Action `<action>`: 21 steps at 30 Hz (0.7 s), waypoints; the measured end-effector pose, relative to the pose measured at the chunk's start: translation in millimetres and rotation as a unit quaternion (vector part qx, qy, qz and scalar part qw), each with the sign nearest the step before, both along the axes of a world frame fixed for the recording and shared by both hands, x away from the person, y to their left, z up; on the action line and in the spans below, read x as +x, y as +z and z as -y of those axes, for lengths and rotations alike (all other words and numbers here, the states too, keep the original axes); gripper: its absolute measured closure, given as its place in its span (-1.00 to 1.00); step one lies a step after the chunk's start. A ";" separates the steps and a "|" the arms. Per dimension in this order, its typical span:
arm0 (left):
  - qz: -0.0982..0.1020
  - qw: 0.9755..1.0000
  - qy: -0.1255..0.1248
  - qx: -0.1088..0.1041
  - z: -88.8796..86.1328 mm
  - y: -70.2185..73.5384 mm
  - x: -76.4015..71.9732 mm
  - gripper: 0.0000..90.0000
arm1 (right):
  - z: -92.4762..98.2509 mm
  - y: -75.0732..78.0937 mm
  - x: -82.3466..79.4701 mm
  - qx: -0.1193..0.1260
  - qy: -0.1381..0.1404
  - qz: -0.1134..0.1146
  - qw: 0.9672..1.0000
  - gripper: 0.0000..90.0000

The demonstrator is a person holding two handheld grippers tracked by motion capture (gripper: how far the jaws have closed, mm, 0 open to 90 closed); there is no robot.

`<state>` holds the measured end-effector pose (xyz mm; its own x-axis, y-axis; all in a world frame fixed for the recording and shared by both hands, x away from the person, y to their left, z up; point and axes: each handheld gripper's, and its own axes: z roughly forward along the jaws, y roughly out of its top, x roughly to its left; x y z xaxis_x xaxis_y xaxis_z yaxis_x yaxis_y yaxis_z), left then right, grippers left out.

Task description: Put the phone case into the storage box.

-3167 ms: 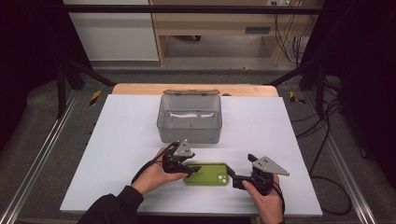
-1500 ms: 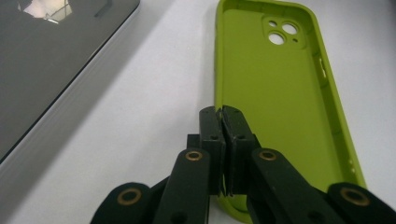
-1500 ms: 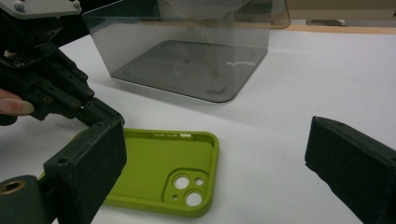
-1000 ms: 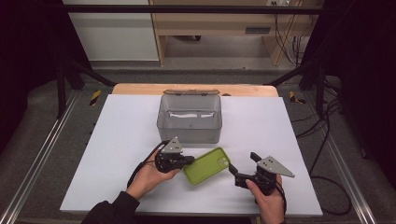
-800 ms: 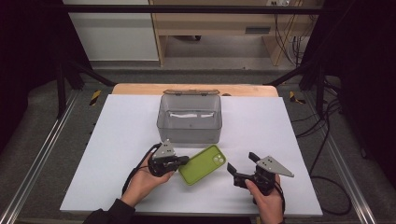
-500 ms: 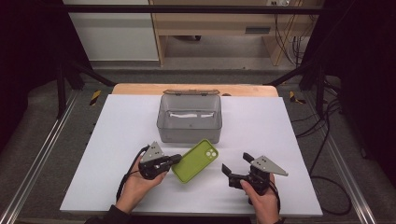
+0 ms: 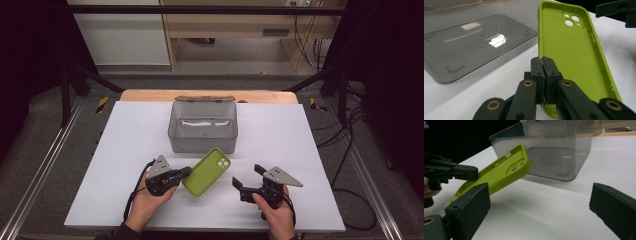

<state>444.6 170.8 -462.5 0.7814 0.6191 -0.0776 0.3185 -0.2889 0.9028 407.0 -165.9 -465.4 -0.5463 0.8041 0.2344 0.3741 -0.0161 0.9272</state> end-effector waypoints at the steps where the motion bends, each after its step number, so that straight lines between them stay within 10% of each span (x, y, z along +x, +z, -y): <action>1: -0.001 1.000 0.001 -0.002 -0.4 -0.1 0.0 0.96 | -0.5 0.0 0.1 0.000 0.000 -0.001 1.000 -0.91; 21: 0.004 0.998 0.044 -0.044 -8.0 6.5 -2.4 0.96 | -34.3 7.6 8.3 0.012 0.030 -0.016 0.999 -0.90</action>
<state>442.2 178.8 -456.0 0.7246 0.6771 -0.1286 0.3316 -0.1789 0.9263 415.3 -131.6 -457.8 -0.5861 0.7633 0.2718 0.4041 -0.0153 0.9146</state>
